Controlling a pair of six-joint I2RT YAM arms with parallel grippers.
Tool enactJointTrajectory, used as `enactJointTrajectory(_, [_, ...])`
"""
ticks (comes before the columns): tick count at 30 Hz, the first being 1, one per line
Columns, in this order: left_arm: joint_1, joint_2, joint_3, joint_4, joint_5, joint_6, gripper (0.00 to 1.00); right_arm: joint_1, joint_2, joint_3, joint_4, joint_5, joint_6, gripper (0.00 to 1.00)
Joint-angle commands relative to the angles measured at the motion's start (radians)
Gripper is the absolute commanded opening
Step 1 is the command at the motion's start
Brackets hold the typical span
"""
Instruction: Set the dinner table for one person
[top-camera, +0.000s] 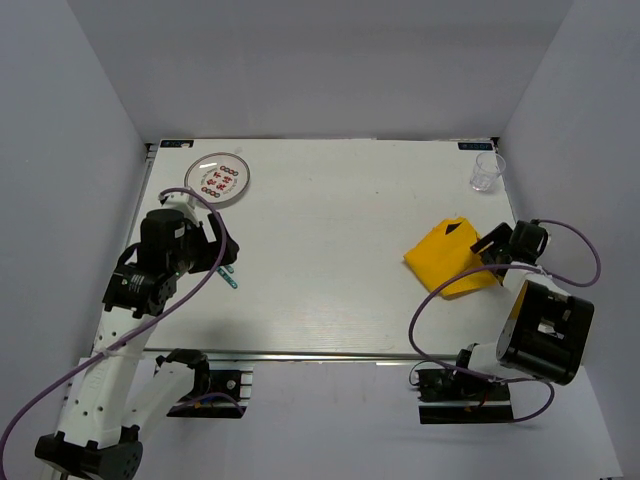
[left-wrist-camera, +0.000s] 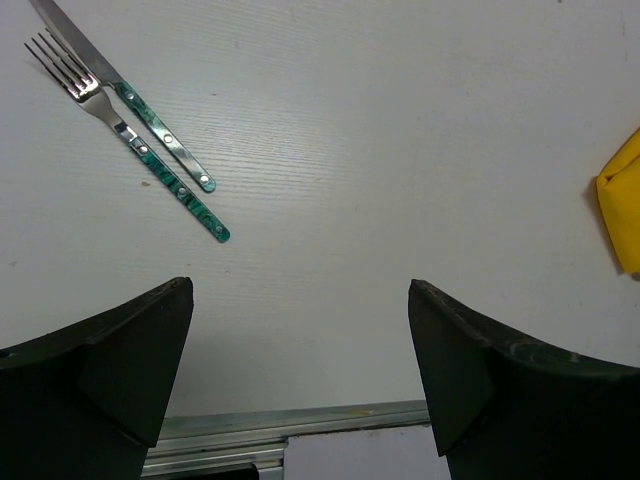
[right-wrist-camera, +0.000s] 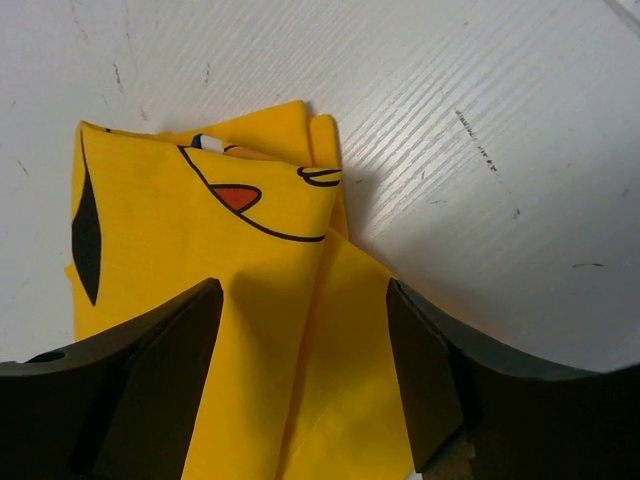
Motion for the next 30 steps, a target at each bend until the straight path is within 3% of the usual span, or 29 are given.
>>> enactJointTrajectory(1, [-0.006, -0.024, -0.01, 0.015, 0.014, 0.009, 0.98, -0.008, 0.048, 0.028, 0.091, -0.07, -0.024, 0.71])
enactJointTrajectory(4, [-0.015, -0.018, -0.009, 0.018, 0.014, 0.011, 0.98, -0.006, 0.069, 0.046, 0.084, -0.067, -0.045, 0.6])
enactJointTrajectory(7, [-0.015, 0.002, -0.003, 0.018, 0.014, 0.012, 0.98, -0.006, 0.065, 0.044, 0.093, -0.037, -0.041, 0.56])
enactJointTrajectory(14, [-0.024, 0.025, 0.003, 0.015, 0.049, 0.015, 0.98, -0.008, 0.095, 0.092, 0.108, -0.021, -0.042, 0.61])
enactJointTrajectory(26, [-0.024, 0.016, 0.002, 0.017, 0.053, 0.02, 0.98, -0.006, 0.181, 0.101, 0.093, -0.035, -0.033, 0.57])
enactJointTrajectory(30, [-0.024, 0.019, 0.003, 0.015, 0.053, 0.022, 0.98, -0.003, 0.194, 0.11, 0.092, -0.054, -0.029, 0.39])
